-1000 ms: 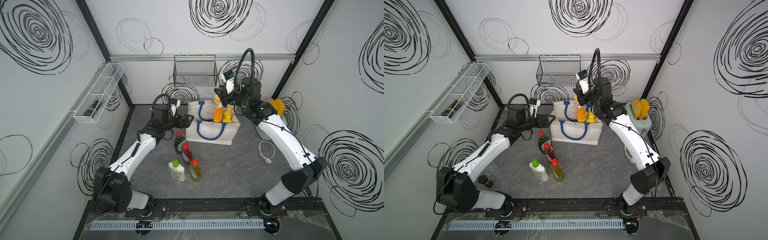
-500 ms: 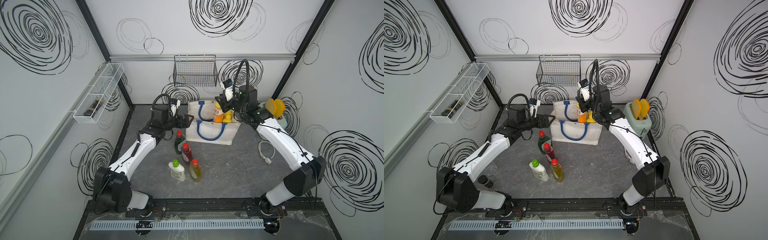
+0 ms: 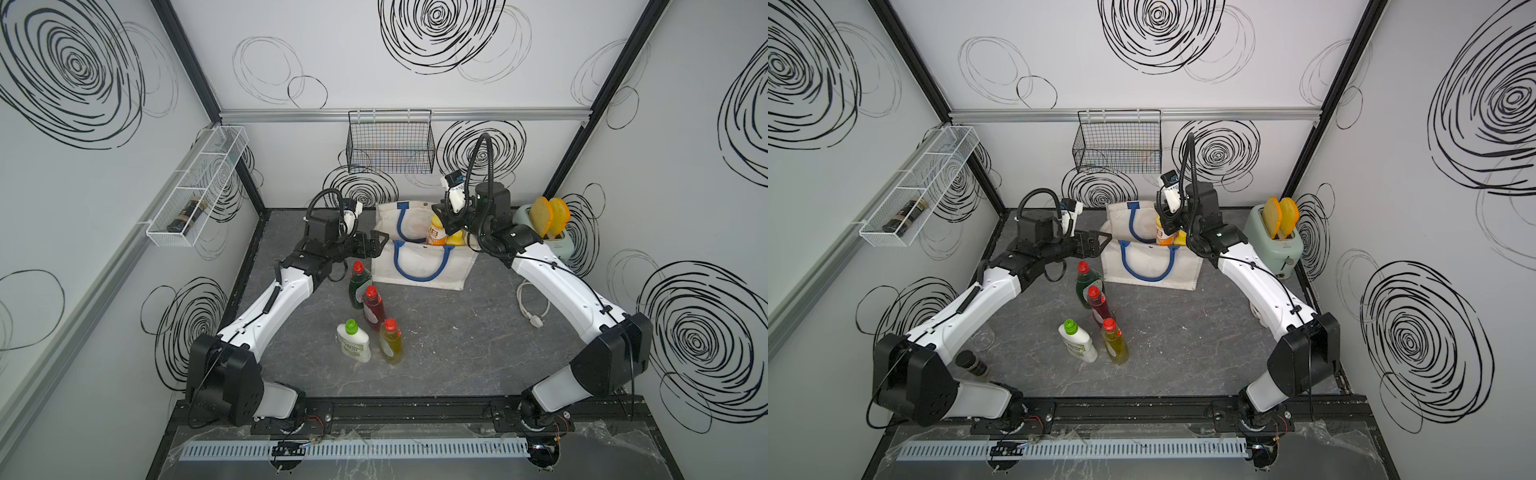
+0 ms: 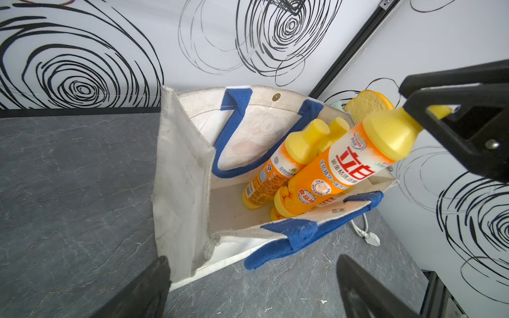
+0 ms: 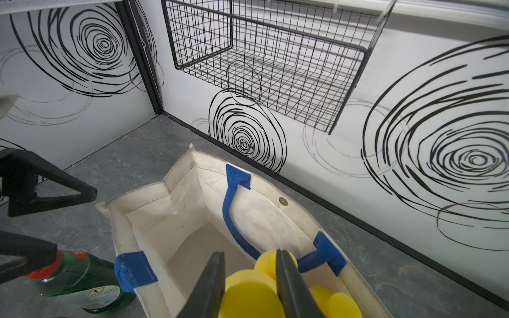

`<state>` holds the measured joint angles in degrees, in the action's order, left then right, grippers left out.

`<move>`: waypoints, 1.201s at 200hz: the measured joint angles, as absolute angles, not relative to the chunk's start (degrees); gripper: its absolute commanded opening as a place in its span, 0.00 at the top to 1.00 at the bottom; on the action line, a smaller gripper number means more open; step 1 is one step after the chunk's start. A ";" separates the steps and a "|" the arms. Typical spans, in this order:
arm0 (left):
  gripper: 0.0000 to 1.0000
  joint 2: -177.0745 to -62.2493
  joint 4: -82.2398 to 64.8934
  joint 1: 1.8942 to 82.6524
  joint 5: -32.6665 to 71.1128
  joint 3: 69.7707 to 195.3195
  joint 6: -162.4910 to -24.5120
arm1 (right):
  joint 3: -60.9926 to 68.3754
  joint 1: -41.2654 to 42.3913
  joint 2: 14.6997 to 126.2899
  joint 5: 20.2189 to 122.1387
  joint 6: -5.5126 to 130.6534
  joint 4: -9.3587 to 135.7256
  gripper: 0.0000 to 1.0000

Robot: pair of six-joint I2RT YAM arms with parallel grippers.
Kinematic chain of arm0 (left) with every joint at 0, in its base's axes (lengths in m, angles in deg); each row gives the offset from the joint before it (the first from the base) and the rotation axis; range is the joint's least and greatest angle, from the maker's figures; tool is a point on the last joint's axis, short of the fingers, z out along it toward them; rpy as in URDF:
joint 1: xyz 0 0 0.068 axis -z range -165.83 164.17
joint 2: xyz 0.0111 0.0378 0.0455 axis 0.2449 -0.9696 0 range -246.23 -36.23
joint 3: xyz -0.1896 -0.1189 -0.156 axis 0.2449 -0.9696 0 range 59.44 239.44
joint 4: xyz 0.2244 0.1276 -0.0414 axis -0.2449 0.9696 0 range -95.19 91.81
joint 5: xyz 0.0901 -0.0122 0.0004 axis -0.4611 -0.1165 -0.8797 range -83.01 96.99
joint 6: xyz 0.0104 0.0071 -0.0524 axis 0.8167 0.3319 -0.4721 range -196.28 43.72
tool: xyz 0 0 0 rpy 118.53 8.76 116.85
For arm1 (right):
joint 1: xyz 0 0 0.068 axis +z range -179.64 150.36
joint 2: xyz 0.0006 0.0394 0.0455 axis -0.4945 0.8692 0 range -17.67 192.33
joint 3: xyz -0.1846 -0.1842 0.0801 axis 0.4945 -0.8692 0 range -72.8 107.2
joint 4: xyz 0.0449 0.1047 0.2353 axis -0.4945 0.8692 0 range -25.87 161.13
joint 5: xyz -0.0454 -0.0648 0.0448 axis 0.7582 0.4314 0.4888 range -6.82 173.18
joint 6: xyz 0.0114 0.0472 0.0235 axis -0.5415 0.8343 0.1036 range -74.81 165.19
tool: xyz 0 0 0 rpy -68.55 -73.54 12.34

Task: Pack dish soap into the shopping bag
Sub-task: Place the bottle of dish soap in the shopping bag.

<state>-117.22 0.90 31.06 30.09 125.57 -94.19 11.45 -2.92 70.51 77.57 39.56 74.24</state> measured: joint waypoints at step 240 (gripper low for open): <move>0.04 -117.22 0.90 31.17 30.11 125.57 -94.19 | 2.90 -3.51 74.45 78.80 39.82 66.44 1.00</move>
